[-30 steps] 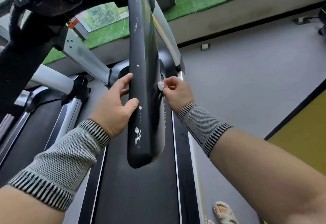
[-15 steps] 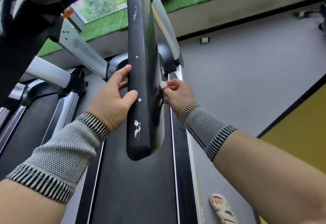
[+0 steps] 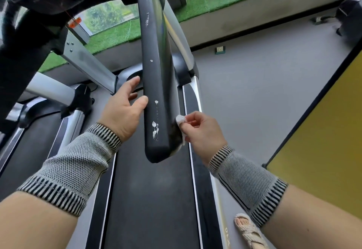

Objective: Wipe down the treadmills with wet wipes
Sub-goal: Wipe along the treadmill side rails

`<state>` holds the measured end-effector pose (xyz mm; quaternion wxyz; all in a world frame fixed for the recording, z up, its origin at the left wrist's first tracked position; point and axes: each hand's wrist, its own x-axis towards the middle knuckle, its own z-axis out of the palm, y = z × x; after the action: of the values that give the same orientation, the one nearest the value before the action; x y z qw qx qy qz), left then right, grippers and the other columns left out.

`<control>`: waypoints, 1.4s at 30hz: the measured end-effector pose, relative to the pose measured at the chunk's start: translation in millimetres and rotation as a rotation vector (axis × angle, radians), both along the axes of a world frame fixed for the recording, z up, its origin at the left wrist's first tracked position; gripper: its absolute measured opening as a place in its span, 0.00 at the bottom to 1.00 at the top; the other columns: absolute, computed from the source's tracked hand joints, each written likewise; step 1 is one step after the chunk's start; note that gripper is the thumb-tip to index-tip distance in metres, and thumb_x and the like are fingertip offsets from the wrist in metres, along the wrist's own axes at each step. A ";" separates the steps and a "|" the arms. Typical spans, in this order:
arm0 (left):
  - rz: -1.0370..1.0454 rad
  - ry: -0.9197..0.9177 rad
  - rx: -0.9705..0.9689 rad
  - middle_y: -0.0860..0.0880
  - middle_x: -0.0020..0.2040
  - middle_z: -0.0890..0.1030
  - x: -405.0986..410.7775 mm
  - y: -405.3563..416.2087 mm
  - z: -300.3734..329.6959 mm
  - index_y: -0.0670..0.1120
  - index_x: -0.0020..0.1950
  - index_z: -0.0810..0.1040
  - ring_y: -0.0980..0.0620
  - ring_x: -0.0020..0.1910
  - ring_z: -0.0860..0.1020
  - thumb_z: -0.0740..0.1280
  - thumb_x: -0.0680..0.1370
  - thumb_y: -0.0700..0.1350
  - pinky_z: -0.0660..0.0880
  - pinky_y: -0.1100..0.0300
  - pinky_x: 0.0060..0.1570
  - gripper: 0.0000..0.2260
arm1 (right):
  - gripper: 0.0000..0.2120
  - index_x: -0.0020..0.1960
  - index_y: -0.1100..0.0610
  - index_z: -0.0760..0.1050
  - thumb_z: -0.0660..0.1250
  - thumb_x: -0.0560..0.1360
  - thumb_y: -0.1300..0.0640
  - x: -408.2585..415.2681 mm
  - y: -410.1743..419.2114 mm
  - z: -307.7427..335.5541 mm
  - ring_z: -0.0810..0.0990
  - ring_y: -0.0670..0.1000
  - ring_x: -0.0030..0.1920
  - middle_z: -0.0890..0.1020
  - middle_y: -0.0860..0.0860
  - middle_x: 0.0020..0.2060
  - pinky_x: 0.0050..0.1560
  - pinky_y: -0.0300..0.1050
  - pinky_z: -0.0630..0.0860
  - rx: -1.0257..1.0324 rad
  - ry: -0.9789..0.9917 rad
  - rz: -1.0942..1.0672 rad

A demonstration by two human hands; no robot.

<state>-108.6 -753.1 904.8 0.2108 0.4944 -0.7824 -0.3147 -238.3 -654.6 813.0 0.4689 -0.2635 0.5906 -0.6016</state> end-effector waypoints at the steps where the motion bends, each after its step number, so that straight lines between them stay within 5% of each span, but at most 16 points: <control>1: 0.005 0.014 0.022 0.55 0.70 0.70 4.6 1.9 -1.1 0.48 0.74 0.64 0.54 0.64 0.72 0.65 0.77 0.46 0.68 0.55 0.66 0.26 | 0.11 0.39 0.59 0.77 0.71 0.74 0.53 5.5 11.4 4.2 0.75 0.49 0.30 0.77 0.50 0.27 0.42 0.54 0.79 -0.027 -0.012 0.021; 6: 0.032 0.060 0.079 0.51 0.67 0.73 17.0 20.1 -4.6 0.48 0.72 0.67 0.53 0.64 0.71 0.62 0.80 0.36 0.68 0.56 0.66 0.21 | 0.12 0.39 0.61 0.76 0.71 0.73 0.53 10.9 21.2 14.9 0.76 0.50 0.30 0.78 0.53 0.27 0.43 0.59 0.79 -0.050 -0.038 -0.023; 10: -0.015 0.029 0.067 0.60 0.59 0.75 20.1 37.1 1.1 0.61 0.59 0.70 0.56 0.63 0.72 0.65 0.72 0.44 0.65 0.60 0.67 0.19 | 0.12 0.38 0.56 0.76 0.71 0.73 0.49 23.2 40.2 21.5 0.77 0.48 0.30 0.78 0.48 0.25 0.44 0.58 0.80 -0.061 0.008 -0.003; 17: -0.015 -0.040 0.054 0.56 0.63 0.72 18.0 52.5 5.8 0.47 0.72 0.68 0.57 0.64 0.70 0.64 0.77 0.33 0.63 0.66 0.63 0.24 | 0.12 0.34 0.52 0.75 0.72 0.72 0.49 12.2 17.1 23.8 0.77 0.48 0.31 0.78 0.45 0.26 0.46 0.57 0.80 0.004 0.106 -0.063; 21: 0.010 -0.046 0.059 0.55 0.64 0.73 19.4 52.5 6.4 0.48 0.72 0.68 0.57 0.62 0.71 0.65 0.77 0.34 0.65 0.63 0.64 0.24 | 0.13 0.37 0.56 0.76 0.71 0.72 0.47 25.6 41.3 27.2 0.78 0.47 0.32 0.78 0.45 0.26 0.45 0.55 0.80 -0.028 0.110 -0.017; 27: 0.029 -0.012 0.111 0.54 0.66 0.73 17.5 52.9 3.3 0.48 0.73 0.68 0.55 0.64 0.72 0.63 0.77 0.34 0.65 0.62 0.66 0.24 | 0.12 0.34 0.51 0.74 0.70 0.73 0.47 -4.7 -26.5 45.0 0.75 0.47 0.32 0.76 0.44 0.28 0.44 0.49 0.79 -0.037 0.261 -0.041; 32: 0.023 0.069 0.158 0.53 0.66 0.76 22.8 55.2 -1.5 0.51 0.71 0.70 0.52 0.65 0.74 0.63 0.70 0.45 0.68 0.52 0.69 0.27 | 0.12 0.36 0.52 0.74 0.69 0.74 0.47 17.3 24.9 32.6 0.74 0.44 0.31 0.76 0.44 0.28 0.39 0.43 0.75 -0.052 0.296 0.014; 36: 0.037 0.084 0.138 0.50 0.66 0.75 26.4 58.0 -5.9 0.48 0.69 0.71 0.52 0.65 0.74 0.63 0.78 0.36 0.67 0.56 0.69 0.20 | 0.12 0.37 0.54 0.75 0.70 0.74 0.48 28.5 47.7 23.2 0.74 0.45 0.31 0.77 0.45 0.29 0.40 0.46 0.75 -0.105 0.250 -0.009; 42: 0.043 0.069 0.106 0.51 0.62 0.76 32.4 66.0 -7.5 0.52 0.67 0.72 0.55 0.57 0.76 0.62 0.78 0.33 0.71 0.59 0.63 0.21 | 0.09 0.42 0.59 0.75 0.68 0.76 0.54 28.5 46.3 26.4 0.72 0.38 0.24 0.76 0.46 0.28 0.29 0.30 0.71 -0.019 0.121 -0.045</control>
<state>-76.2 -687.1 897.3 0.2179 0.5105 -0.7459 -0.3682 -209.8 -608.3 839.4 0.4161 -0.2906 0.6179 -0.6004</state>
